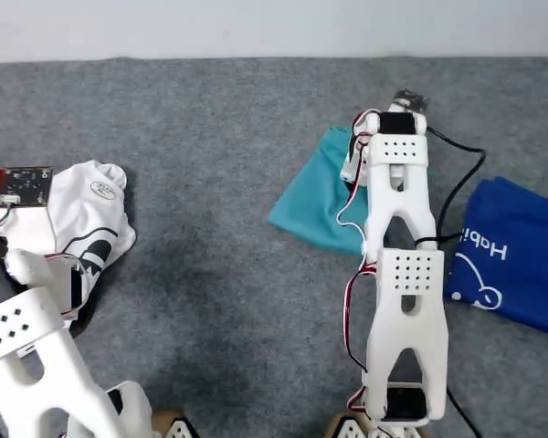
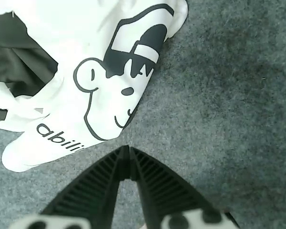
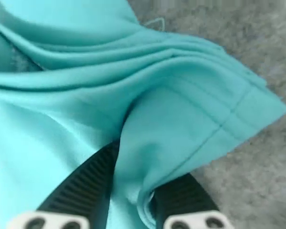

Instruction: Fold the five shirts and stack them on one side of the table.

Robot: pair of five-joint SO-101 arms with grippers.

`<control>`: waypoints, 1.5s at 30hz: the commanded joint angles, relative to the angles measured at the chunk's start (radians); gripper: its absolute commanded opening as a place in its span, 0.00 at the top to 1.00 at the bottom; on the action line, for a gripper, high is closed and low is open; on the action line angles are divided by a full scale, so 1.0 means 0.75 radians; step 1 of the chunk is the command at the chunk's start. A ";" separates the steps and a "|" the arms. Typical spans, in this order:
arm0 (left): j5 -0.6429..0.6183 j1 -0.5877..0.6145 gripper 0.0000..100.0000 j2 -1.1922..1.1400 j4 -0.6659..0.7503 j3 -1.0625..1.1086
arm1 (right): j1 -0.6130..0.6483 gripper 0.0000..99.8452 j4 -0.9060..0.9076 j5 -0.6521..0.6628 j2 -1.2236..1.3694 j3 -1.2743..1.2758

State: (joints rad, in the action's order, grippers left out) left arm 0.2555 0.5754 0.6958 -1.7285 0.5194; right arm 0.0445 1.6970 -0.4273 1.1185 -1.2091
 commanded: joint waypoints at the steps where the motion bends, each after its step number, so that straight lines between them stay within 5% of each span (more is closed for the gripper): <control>1: 0.002 -0.008 1.00 0.020 0.010 -0.003 | 0.003 0.99 0.134 0.113 -0.038 -0.209; 12: 0.002 -0.008 1.00 0.018 0.016 -0.003 | -0.081 0.99 0.136 0.421 -0.377 -0.125; 28: 0.002 -0.008 1.00 0.018 0.016 -0.003 | -0.304 0.99 0.132 0.522 -1.147 0.569; 45: 0.002 -0.008 1.00 0.020 0.010 -0.003 | -0.789 0.99 -0.009 0.976 -0.934 0.612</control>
State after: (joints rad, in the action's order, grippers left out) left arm 0.2555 0.5754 0.6958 -1.7285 0.5194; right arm -0.4772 1.7369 0.2601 0.4097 -0.7426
